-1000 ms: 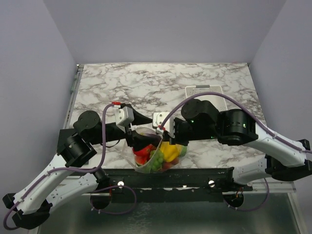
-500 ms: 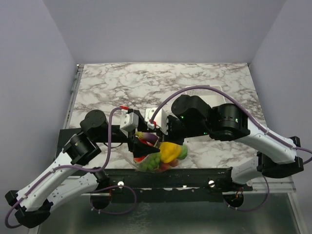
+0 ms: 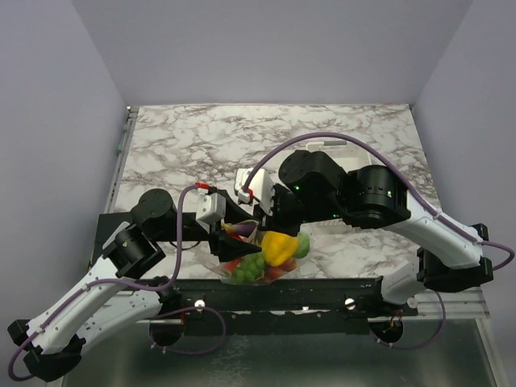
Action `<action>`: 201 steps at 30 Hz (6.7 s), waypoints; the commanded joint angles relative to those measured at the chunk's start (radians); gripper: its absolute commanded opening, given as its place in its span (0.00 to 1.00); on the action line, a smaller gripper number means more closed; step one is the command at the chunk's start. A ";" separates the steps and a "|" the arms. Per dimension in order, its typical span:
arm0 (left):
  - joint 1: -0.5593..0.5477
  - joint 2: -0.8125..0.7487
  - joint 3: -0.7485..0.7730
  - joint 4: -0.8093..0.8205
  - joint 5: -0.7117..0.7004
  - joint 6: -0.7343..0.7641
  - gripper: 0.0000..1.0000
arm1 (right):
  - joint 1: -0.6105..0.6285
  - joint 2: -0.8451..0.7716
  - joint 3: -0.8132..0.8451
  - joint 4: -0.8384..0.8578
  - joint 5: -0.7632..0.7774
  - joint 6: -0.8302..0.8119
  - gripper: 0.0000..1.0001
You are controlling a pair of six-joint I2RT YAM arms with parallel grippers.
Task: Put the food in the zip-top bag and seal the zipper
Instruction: Zip the zipper food storage bag at the center of the board.
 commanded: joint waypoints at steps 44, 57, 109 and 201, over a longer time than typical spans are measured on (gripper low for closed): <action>-0.010 -0.020 0.030 -0.082 -0.062 0.072 0.00 | -0.005 -0.322 -0.411 0.403 0.037 0.001 0.59; -0.011 -0.031 0.063 -0.072 0.066 0.027 0.00 | -0.004 -0.523 -0.789 0.701 -0.082 -0.058 0.66; -0.010 -0.010 0.108 -0.052 0.071 0.042 0.50 | -0.005 -0.355 -0.672 0.597 -0.169 0.037 0.01; -0.011 -0.017 0.055 -0.033 -0.045 0.031 0.00 | -0.005 -0.453 -0.677 0.648 -0.064 0.066 0.01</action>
